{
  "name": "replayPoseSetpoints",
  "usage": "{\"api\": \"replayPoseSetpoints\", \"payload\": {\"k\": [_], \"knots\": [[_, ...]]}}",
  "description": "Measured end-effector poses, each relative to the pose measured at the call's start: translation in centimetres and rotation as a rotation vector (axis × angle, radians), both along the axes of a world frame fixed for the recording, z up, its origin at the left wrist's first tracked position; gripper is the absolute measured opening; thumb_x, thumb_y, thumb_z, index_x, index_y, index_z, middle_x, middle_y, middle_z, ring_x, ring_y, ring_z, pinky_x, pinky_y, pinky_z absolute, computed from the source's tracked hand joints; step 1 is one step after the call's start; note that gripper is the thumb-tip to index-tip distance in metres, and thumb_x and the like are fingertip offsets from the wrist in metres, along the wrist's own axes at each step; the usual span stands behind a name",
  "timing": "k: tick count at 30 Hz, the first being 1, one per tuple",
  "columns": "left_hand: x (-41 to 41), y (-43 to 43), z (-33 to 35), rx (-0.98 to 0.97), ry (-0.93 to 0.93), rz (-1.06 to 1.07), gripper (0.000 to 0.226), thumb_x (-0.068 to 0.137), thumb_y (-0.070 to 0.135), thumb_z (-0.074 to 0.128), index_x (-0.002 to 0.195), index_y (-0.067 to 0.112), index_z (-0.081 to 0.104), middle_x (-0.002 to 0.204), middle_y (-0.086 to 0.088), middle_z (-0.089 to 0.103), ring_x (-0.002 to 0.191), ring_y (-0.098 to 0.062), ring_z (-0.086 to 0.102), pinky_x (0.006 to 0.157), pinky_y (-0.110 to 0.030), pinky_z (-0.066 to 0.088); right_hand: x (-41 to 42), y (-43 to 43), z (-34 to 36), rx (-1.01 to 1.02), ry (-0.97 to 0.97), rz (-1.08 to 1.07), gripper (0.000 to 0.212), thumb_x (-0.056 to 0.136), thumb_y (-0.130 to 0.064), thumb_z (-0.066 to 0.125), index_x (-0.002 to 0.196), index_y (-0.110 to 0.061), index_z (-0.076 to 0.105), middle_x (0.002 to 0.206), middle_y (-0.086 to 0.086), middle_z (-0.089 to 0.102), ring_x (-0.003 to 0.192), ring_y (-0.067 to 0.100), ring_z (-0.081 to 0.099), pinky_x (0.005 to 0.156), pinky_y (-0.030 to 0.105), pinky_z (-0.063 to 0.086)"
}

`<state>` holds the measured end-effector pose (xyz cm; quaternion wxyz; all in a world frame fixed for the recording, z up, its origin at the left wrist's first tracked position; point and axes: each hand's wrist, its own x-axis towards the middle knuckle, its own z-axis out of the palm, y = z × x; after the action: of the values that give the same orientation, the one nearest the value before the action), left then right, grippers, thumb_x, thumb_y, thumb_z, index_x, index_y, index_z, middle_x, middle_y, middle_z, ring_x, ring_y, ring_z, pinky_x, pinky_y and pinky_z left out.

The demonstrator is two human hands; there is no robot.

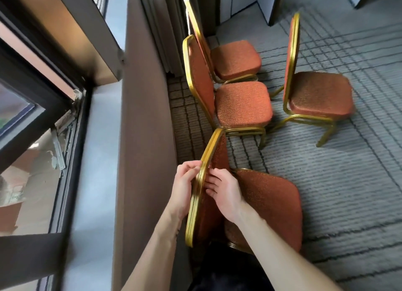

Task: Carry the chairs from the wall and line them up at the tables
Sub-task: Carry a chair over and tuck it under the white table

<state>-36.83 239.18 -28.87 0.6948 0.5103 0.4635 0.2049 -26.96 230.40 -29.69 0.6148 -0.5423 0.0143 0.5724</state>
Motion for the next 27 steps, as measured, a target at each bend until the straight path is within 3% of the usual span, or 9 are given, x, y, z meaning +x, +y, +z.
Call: {"api": "replayPoseSetpoints", "payload": {"k": [2, 4, 8, 12, 15, 17, 20, 24, 27], "knots": [[1.6, -1.4, 0.7, -0.035, -0.02, -0.01, 0.019, 0.095, 0.028, 0.059, 0.101, 0.02, 0.074, 0.13, -0.018, 0.056, 0.118, -0.031, 0.063, 0.096, -0.051, 0.055, 0.7, -1.6, 0.4, 0.015, -0.014, -0.026, 0.042, 0.1, -0.035, 0.045, 0.12, -0.012, 0.073, 0.112, 0.012, 0.076, 0.107, 0.027, 0.066, 0.099, 0.04, 0.045], [3.1, -2.7, 1.2, -0.081, -0.042, -0.033, 0.022, 0.092, 0.034, 0.061, 0.104, 0.019, 0.071, 0.134, -0.024, 0.052, 0.114, -0.042, 0.064, 0.088, -0.059, 0.058, 1.4, -3.1, 0.8, 0.019, -0.035, -0.07, 0.043, 0.1, -0.036, 0.044, 0.118, -0.01, 0.074, 0.108, 0.012, 0.076, 0.099, 0.025, 0.064, 0.093, 0.039, 0.044], [6.8, -6.6, 3.3, -0.126, -0.11, -0.154, 0.013, 0.102, 0.016, 0.051, 0.105, 0.01, 0.063, 0.101, -0.025, 0.065, 0.075, -0.038, 0.067, 0.067, -0.048, 0.056, 3.7, -7.4, 2.1, 0.026, -0.084, -0.19, 0.038, 0.099, -0.033, 0.047, 0.106, -0.009, 0.076, 0.093, 0.011, 0.074, 0.088, 0.023, 0.061, 0.083, 0.038, 0.042], [10.2, -10.4, 5.1, -0.089, -0.141, -0.329, 0.016, 0.103, 0.009, 0.047, 0.11, 0.01, 0.062, 0.094, -0.014, 0.061, 0.076, -0.033, 0.066, 0.067, -0.048, 0.056, 6.0, -12.0, 3.1, 0.035, -0.186, -0.296, 0.035, 0.088, -0.043, 0.056, 0.098, -0.017, 0.077, 0.088, 0.007, 0.073, 0.085, 0.021, 0.062, 0.082, 0.04, 0.042], [13.1, -13.9, 6.1, -0.062, -0.144, -0.463, 0.014, 0.105, 0.014, 0.049, 0.112, 0.007, 0.059, 0.096, -0.017, 0.06, 0.078, -0.033, 0.066, 0.069, -0.048, 0.057, 7.7, -15.7, 4.1, -0.016, -0.283, -0.375, 0.045, 0.083, -0.056, 0.056, 0.106, -0.022, 0.076, 0.103, 0.007, 0.075, 0.1, 0.022, 0.068, 0.091, 0.043, 0.05], [15.1, -16.2, 6.8, -0.022, -0.15, -0.526, 0.015, 0.106, 0.012, 0.048, 0.114, 0.003, 0.057, 0.093, -0.01, 0.063, 0.076, -0.023, 0.069, 0.067, -0.038, 0.058, 9.0, -18.1, 4.7, -0.017, -0.309, -0.445, 0.051, 0.08, -0.06, 0.058, 0.113, -0.024, 0.073, 0.112, 0.006, 0.073, 0.109, 0.022, 0.068, 0.096, 0.043, 0.054], [17.9, -19.2, 7.1, 0.163, -0.131, -0.625, 0.018, 0.1, 0.013, 0.053, 0.107, 0.016, 0.07, 0.116, -0.014, 0.053, 0.095, -0.01, 0.063, 0.084, -0.025, 0.051, 10.8, -21.4, 5.4, -0.016, -0.361, -0.538, 0.041, 0.088, -0.049, 0.058, 0.117, -0.024, 0.071, 0.114, 0.001, 0.073, 0.108, 0.015, 0.068, 0.093, 0.036, 0.054], [21.5, -23.2, 6.4, 0.462, -0.095, -0.78, 0.035, 0.095, 0.0, 0.047, 0.1, 0.024, 0.073, 0.119, 0.001, 0.046, 0.119, -0.008, 0.049, 0.111, -0.035, 0.038, 13.2, -25.9, 5.4, -0.114, -0.469, -0.665, 0.011, 0.098, -0.032, 0.062, 0.105, -0.029, 0.069, 0.112, -0.009, 0.068, 0.099, -0.003, 0.063, 0.079, 0.013, 0.046], [23.3, -25.0, 5.8, 0.622, -0.081, -0.854, 0.041, 0.087, 0.008, 0.039, 0.107, 0.021, 0.073, 0.127, 0.006, 0.046, 0.129, -0.015, 0.041, 0.116, -0.031, 0.03, 14.5, -27.8, 4.9, -0.175, -0.545, -0.702, 0.019, 0.087, -0.043, 0.068, 0.104, -0.034, 0.068, 0.114, -0.011, 0.069, 0.105, 0.002, 0.063, 0.092, 0.026, 0.049]]}}
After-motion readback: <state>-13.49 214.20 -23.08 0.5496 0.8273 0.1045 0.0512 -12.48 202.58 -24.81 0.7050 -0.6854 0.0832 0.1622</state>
